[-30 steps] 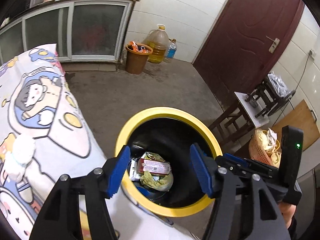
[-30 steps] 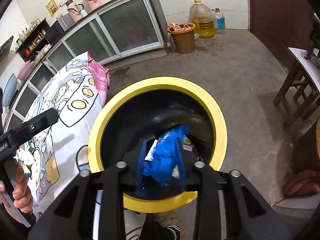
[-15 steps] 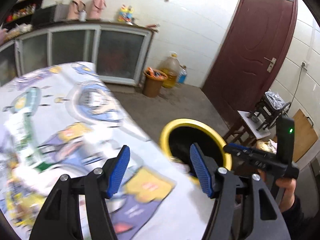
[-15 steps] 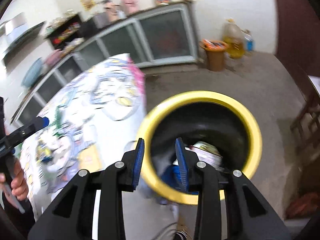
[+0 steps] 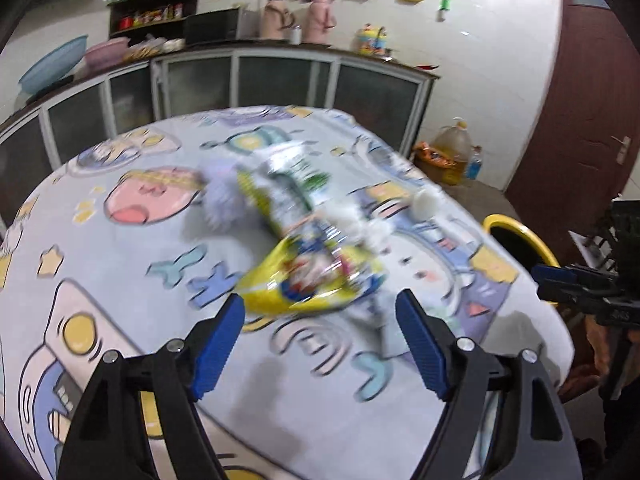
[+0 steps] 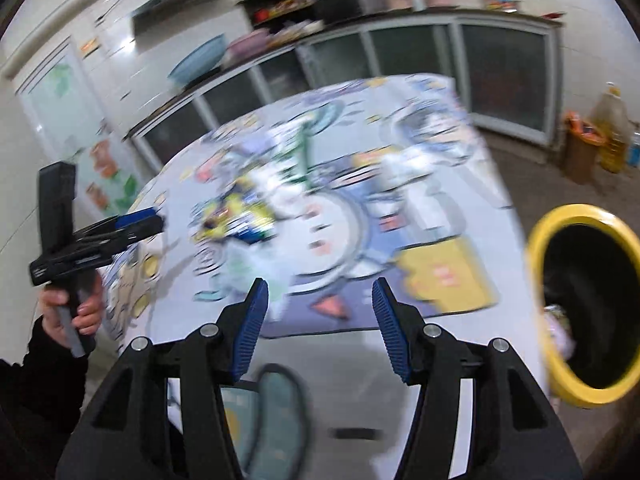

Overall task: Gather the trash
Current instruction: 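Move both tools back over the table, then grasp the yellow snack bag with the left tool while the right tool grasps the white wet-wipe pack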

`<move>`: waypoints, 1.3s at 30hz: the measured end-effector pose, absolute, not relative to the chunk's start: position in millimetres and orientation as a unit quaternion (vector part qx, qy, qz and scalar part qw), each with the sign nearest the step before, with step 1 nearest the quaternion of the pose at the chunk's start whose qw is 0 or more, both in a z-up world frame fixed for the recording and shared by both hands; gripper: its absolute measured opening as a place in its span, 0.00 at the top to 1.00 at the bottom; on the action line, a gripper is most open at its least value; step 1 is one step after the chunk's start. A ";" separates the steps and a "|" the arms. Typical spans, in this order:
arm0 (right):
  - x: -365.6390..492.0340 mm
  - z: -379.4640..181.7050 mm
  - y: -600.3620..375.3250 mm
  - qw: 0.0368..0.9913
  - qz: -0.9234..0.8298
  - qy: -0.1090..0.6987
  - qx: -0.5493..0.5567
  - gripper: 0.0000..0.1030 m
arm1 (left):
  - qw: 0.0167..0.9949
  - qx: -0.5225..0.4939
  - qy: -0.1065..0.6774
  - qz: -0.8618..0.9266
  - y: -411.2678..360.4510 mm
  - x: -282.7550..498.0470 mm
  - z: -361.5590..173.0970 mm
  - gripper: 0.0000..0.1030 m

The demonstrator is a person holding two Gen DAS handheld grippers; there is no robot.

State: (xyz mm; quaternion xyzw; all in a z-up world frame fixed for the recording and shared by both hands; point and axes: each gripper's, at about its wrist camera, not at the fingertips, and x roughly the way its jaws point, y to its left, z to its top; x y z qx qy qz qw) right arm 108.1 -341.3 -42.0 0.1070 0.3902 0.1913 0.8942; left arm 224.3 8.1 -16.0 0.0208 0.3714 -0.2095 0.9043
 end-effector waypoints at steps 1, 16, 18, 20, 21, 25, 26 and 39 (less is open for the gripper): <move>111.8 -45.5 -328.6 0.890 0.200 0.397 0.099 0.49 | 0.904 0.021 0.373 -0.208 8.9 226.2 -18.7 0.28; 144.1 -71.9 -280.1 0.869 0.234 0.433 0.044 0.46 | 0.901 0.021 0.371 -0.222 -7.1 256.2 -33.9 0.23; 147.1 -71.7 -278.2 0.870 0.235 0.432 0.036 0.46 | 0.902 0.021 0.372 -0.219 -9.5 260.8 -34.3 0.22; 150.5 -72.3 -276.4 0.869 0.238 0.433 0.031 0.44 | 0.900 0.015 0.377 -0.218 -10.7 267.8 -34.8 0.22; 152.0 -72.6 -276.0 0.868 0.239 0.433 0.030 0.42 | 0.899 0.012 0.379 -0.217 -12.2 272.7 -34.3 0.22; 159.9 -75.0 -270.4 0.865 0.243 0.439 0.017 0.42 | 0.897 0.014 0.386 -0.217 -21.4 288.2 -33.1 0.22; 161.8 -75.8 -268.9 0.864 0.245 0.441 0.015 0.42 | 0.894 0.015 0.390 -0.218 -24.7 292.2 -33.7 0.22; 179.0 -91.9 -261.5 0.851 0.244 0.465 0.001 0.43 | 0.876 0.005 0.433 -0.214 -39.0 325.2 -63.8 0.35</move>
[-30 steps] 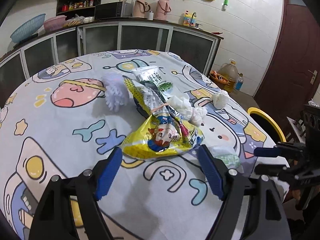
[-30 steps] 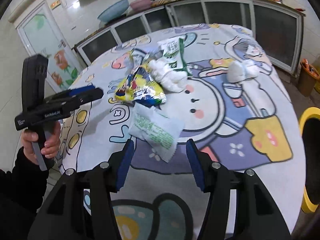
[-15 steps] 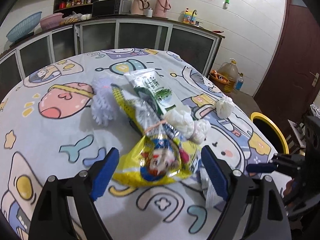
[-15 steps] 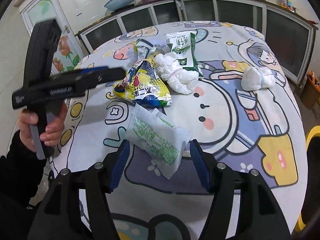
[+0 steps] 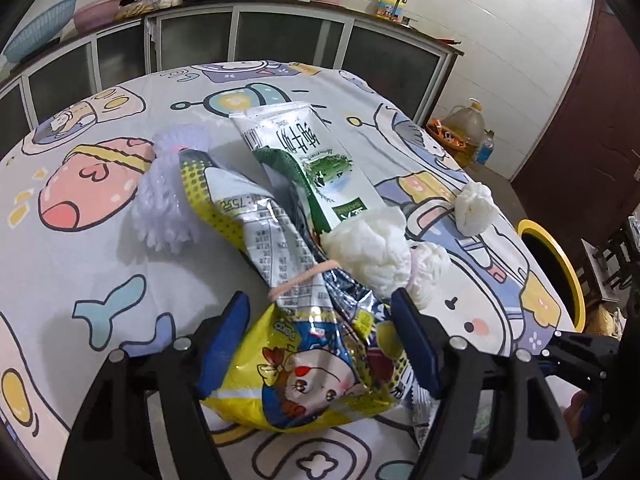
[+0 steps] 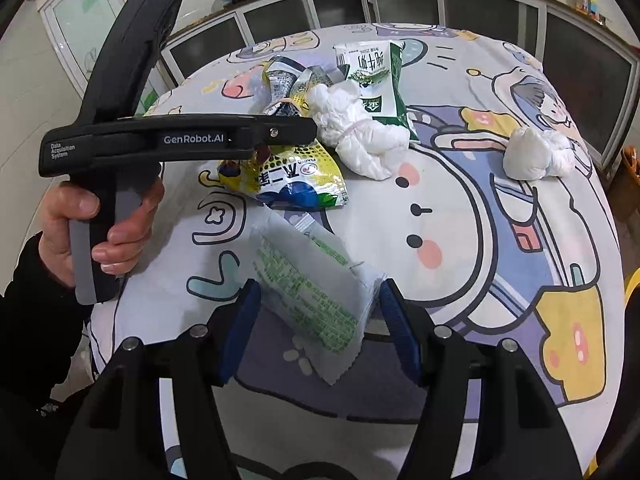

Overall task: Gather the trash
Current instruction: 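Grasp the yellow snack bag with the left tool while the right tool grasps the white wet-wipe pack, then carry the snack bag and wet-wipe pack over the yellow bin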

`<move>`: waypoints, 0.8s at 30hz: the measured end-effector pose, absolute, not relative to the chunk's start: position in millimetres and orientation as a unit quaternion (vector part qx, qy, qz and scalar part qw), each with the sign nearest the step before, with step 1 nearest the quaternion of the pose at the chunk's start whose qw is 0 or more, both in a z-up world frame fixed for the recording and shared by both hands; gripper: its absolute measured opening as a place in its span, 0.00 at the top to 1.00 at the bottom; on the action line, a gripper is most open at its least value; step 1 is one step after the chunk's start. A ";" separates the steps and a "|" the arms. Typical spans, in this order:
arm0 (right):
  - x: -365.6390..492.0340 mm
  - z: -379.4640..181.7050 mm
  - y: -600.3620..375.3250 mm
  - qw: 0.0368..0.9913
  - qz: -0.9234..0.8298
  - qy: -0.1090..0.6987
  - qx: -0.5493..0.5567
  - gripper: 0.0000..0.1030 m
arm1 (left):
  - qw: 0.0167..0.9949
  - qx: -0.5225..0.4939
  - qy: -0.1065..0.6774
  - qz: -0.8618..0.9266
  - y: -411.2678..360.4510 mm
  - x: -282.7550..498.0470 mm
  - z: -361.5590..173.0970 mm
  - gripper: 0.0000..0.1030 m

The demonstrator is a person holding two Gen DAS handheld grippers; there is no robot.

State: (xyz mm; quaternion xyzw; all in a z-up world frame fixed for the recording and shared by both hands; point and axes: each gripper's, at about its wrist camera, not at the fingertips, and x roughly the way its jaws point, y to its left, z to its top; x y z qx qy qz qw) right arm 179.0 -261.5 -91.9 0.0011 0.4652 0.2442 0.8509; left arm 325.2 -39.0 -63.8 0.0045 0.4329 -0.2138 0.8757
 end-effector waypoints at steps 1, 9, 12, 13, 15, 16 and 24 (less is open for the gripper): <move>180.2 -92.9 -260.8 0.851 0.241 0.467 -0.003 0.49 | 0.877 0.008 0.431 -0.212 -39.7 326.0 -63.5 0.38; 171.1 -79.4 -265.2 0.852 0.248 0.460 0.013 0.86 | 0.883 -0.016 0.415 -0.220 -18.0 303.1 -47.7 0.55; 162.5 -71.1 -271.0 0.849 0.262 0.458 0.036 0.86 | 0.890 -0.027 0.403 -0.213 1.7 286.7 -32.6 0.56; 158.2 -67.5 -273.9 0.850 0.261 0.455 0.042 0.86 | 0.893 -0.031 0.397 -0.208 11.9 277.8 -25.2 0.55; 151.5 -62.1 -275.7 0.854 0.259 0.449 0.042 0.86 | 0.899 -0.035 0.389 -0.200 26.0 264.7 -15.3 0.55; 146.6 -59.1 -276.5 0.856 0.259 0.446 0.044 0.86 | 0.901 -0.035 0.385 -0.195 30.8 259.3 -11.9 0.55; 118.6 -47.3 -286.8 0.863 0.249 0.435 0.057 0.86 | 0.911 -0.040 0.373 -0.169 61.1 209.9 1.3 0.55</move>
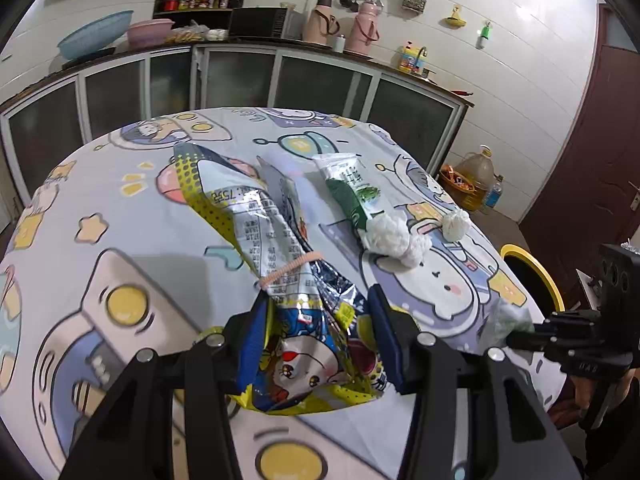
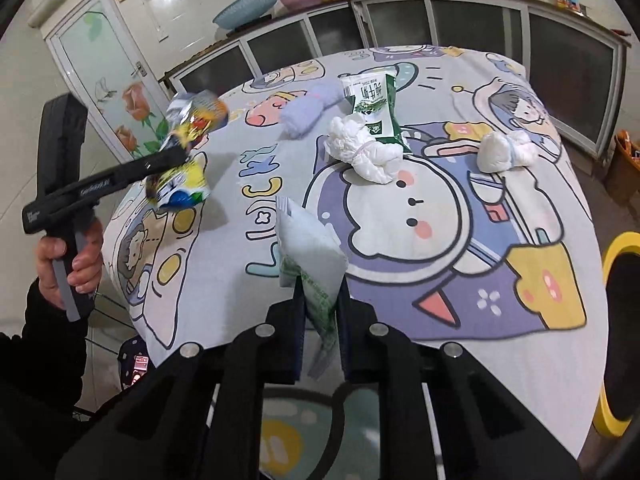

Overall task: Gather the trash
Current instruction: 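Carry the snack bag and wet-wipe pack over the yellow bin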

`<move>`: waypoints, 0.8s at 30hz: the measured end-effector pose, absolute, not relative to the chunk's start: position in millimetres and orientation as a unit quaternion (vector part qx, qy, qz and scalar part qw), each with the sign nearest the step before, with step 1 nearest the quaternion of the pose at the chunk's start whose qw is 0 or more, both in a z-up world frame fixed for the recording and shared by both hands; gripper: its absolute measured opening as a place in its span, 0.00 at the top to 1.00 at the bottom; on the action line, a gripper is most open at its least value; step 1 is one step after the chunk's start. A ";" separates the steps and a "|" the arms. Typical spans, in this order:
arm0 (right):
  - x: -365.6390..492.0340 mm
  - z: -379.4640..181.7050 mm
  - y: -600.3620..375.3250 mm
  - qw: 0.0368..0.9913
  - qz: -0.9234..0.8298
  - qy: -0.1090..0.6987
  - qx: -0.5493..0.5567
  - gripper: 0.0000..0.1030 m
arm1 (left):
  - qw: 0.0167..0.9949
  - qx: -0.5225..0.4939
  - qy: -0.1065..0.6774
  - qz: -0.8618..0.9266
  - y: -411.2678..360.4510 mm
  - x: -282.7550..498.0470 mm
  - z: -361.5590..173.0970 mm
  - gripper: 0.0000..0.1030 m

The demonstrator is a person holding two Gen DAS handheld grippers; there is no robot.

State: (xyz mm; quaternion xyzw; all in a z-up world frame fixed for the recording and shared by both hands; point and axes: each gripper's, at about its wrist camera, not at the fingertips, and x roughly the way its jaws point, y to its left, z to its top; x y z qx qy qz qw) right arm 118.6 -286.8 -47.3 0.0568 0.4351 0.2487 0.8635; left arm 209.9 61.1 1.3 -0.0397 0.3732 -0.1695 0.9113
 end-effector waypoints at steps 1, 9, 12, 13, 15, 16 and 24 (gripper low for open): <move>116.1 -46.9 -288.4 0.865 0.246 0.434 0.058 0.86 | 0.911 -0.041 0.374 -0.169 62.5 206.2 0.8 0.55; 96.2 -47.5 -316.0 0.873 0.218 0.429 0.081 0.86 | 0.907 -0.045 0.380 -0.177 59.0 180.8 -3.8 0.55; 90.7 -48.2 -332.3 0.876 0.202 0.427 0.095 0.86 | 0.904 -0.043 0.380 -0.192 46.4 177.9 -2.3 0.55; 88.7 -48.6 -339.7 0.878 0.194 0.425 0.102 0.86 | 0.903 -0.041 0.379 -0.198 40.6 177.5 -0.9 0.55; 84.8 -48.5 -352.3 0.882 0.177 0.422 0.109 0.86 | 0.902 -0.033 0.376 -0.210 26.4 178.6 1.7 0.55; 82.0 -47.8 -362.2 0.885 0.165 0.419 0.116 0.86 | 0.901 -0.028 0.374 -0.219 17.3 179.3 3.0 0.55; 65.8 -40.0 -423.8 0.901 0.103 0.397 0.142 0.86 | 0.882 0.009 0.374 -0.289 -63.5 194.5 5.9 0.55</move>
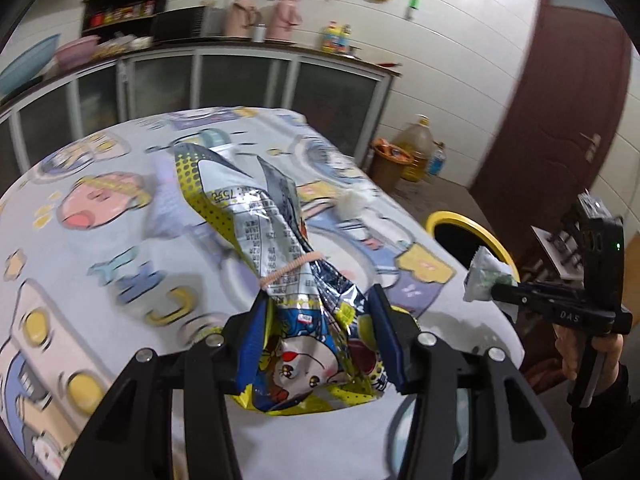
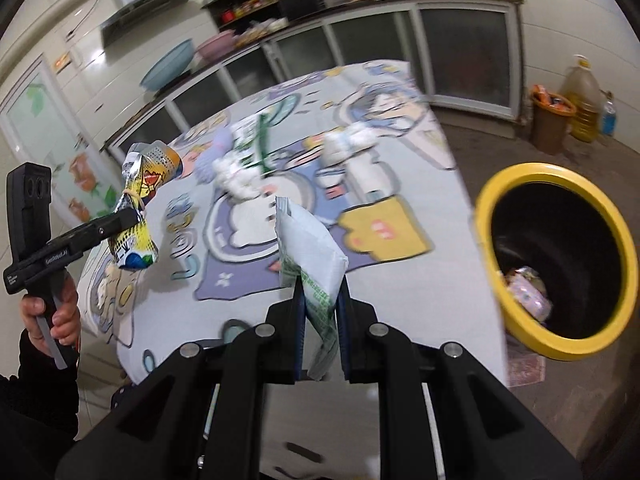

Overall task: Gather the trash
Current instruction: 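Carry the snack bag and wet-wipe pack over the yellow bin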

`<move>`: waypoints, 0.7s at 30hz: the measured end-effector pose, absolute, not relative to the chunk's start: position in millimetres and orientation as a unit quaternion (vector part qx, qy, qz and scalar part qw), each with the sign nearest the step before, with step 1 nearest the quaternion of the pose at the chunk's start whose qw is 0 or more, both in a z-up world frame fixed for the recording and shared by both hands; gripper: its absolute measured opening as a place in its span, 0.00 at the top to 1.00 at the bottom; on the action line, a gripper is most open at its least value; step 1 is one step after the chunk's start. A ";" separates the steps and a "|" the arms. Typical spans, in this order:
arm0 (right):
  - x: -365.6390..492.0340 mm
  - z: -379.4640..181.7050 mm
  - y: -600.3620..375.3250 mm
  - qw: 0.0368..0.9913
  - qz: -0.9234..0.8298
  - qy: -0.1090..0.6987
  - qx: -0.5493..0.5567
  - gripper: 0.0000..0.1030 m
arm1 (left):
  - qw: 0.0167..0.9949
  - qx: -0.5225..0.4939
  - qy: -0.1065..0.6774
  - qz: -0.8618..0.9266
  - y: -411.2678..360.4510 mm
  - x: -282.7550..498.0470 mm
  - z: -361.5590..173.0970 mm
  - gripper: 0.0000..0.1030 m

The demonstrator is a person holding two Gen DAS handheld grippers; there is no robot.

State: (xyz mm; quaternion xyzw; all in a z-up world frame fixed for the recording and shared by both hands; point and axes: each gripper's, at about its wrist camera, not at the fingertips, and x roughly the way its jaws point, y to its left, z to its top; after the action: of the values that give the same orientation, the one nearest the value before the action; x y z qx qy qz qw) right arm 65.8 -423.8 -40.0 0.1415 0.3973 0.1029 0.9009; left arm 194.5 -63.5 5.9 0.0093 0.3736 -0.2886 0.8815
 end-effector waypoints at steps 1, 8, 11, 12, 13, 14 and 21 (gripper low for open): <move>64.8 -39.3 -430.3 0.902 0.095 0.395 0.143 0.86 | 0.878 0.011 0.374 -0.297 -72.7 197.2 6.4 0.55; 57.5 -35.0 -485.2 0.911 0.032 0.378 0.164 0.86 | 0.862 0.035 0.372 -0.344 -135.5 209.7 8.9 0.55; 55.2 -33.7 -504.8 0.913 0.005 0.370 0.169 0.86 | 0.854 0.042 0.367 -0.365 -164.5 214.9 12.2 0.55; 55.0 -32.6 -513.6 0.915 -0.009 0.366 0.172 0.86 | 0.852 0.045 0.365 -0.374 -175.7 216.8 13.4 0.55; 54.5 -32.0 -519.5 0.915 -0.017 0.362 0.175 0.86 | 0.849 0.047 0.364 -0.380 -183.7 218.7 14.5 0.55; 53.6 -31.6 -525.6 0.916 -0.025 0.360 0.178 0.86 | 0.846 0.049 0.364 -0.388 -193.6 220.1 15.5 0.55; 48.4 -33.3 -558.5 0.914 -0.069 0.348 0.194 0.86 | 0.829 0.063 0.356 -0.427 -251.2 227.2 17.8 0.54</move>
State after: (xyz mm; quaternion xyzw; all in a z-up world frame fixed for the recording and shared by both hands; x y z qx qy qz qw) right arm 48.4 -558.5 -33.3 0.1938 0.3485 -0.0687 0.9145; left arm 227.2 -251.2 17.8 0.0625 0.3563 -0.4273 0.8286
